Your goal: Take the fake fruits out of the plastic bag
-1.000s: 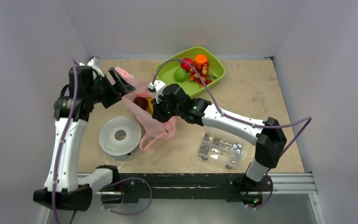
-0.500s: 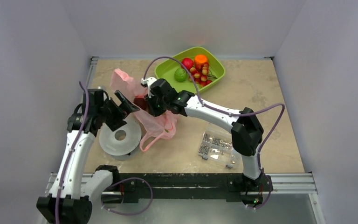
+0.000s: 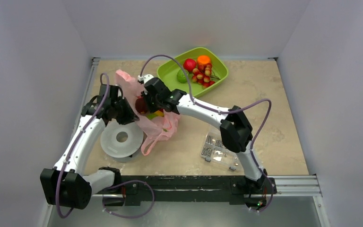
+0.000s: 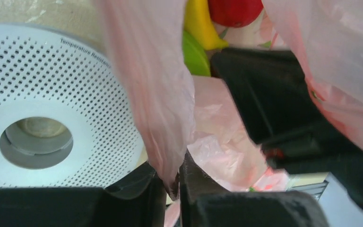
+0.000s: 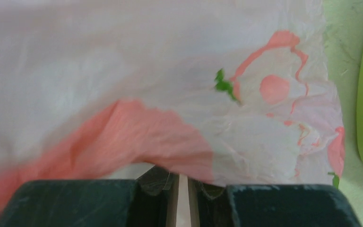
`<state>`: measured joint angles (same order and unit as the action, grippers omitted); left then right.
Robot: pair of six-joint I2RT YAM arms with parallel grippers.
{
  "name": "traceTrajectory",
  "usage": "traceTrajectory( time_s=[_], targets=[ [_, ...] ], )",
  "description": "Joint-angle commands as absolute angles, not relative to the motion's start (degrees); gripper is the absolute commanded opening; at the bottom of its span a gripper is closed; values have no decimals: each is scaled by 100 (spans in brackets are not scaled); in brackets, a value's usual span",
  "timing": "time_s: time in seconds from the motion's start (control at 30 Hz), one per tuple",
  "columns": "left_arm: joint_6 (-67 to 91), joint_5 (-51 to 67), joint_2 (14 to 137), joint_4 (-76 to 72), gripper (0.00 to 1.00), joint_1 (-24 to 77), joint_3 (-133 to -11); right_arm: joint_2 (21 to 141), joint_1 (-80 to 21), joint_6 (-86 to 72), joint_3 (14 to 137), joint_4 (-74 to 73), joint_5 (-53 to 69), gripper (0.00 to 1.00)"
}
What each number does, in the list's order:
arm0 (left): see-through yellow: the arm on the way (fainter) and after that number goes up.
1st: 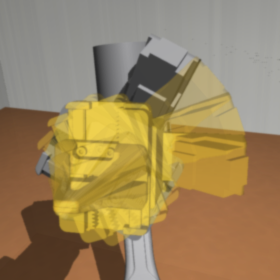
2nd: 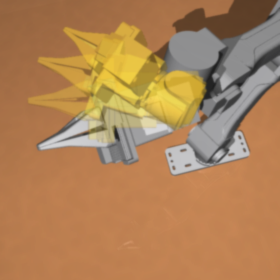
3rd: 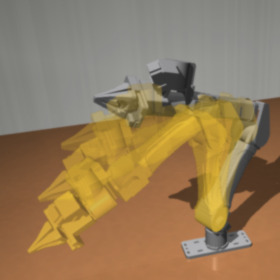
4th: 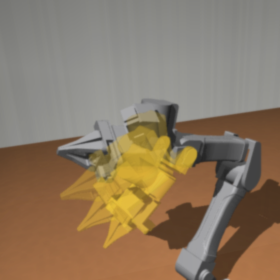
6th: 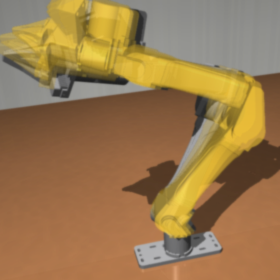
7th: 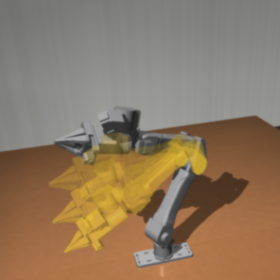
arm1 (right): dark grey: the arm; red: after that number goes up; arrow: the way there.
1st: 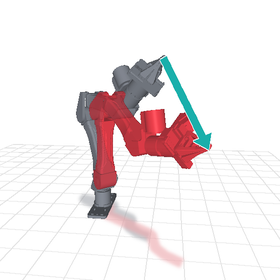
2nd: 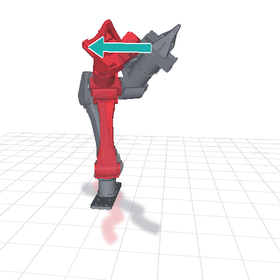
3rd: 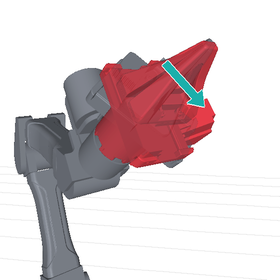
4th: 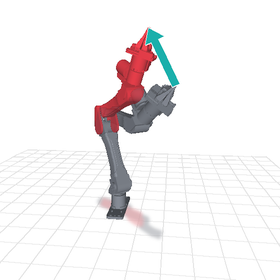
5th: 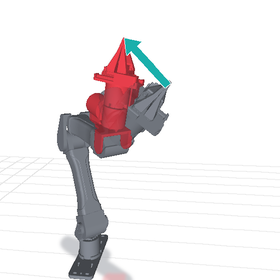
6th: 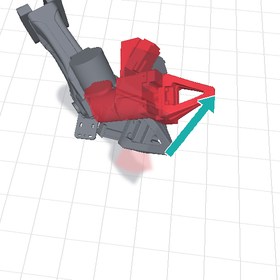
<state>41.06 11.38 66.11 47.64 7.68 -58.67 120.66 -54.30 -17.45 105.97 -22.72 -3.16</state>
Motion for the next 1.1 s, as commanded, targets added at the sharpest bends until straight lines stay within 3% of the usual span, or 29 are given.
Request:
traceTrajectory(
  time_s=[0.0,0.17,0.7,1.07],
  targets=[
    [3461,1151,6282,5035,10,844,-5597,12517,-5340,-1620,11453,-2579,-1167,11],
    [3555,1513,6049,5060,4,888,-5196,12430,-4932,-1775,11283,-2855,-1835,13],
    [3640,2180,6281,4787,0,888,-5322,11751,-5171,-1223,10102,-1862,-522,29],
    [3689,2404,6509,4815,0,896,-5598,12443,-5188,-1229,10878,-1858,-2083,40]
  ],
)
